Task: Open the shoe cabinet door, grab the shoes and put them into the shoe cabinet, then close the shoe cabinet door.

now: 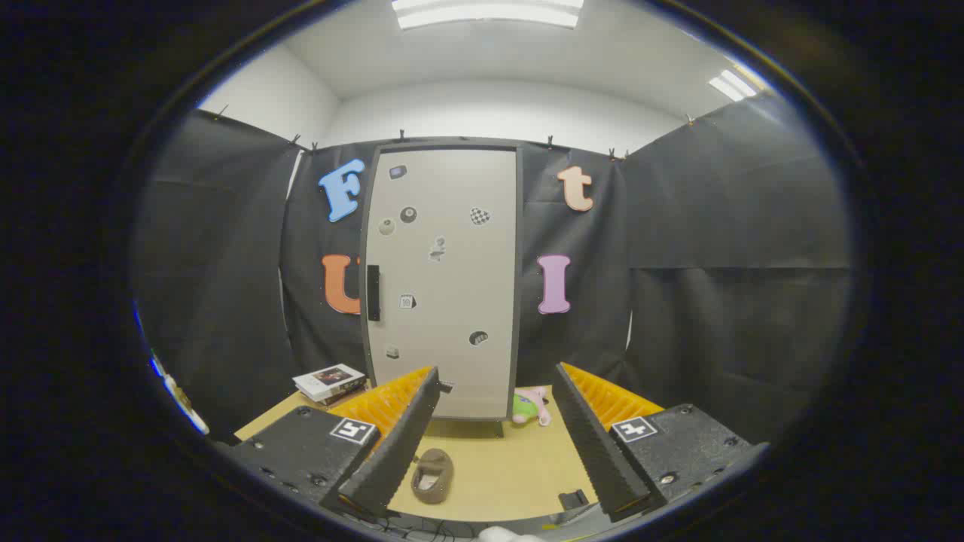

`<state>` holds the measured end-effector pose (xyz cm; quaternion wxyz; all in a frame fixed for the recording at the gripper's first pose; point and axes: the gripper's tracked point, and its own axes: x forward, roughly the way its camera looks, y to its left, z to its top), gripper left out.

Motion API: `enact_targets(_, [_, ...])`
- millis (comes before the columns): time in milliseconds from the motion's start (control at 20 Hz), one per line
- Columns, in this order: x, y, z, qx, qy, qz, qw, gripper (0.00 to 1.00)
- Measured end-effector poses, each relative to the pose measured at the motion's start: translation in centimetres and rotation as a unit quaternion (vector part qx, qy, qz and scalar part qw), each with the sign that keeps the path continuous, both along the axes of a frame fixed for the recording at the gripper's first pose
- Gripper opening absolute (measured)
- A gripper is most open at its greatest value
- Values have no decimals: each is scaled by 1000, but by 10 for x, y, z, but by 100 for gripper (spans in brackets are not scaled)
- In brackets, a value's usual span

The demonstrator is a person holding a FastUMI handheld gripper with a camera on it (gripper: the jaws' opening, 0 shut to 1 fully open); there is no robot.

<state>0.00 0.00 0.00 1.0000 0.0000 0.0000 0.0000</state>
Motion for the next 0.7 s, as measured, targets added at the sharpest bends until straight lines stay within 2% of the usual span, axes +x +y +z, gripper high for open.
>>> enact_targets(700, [1,6,-5,-5,9,-14,1000,99])
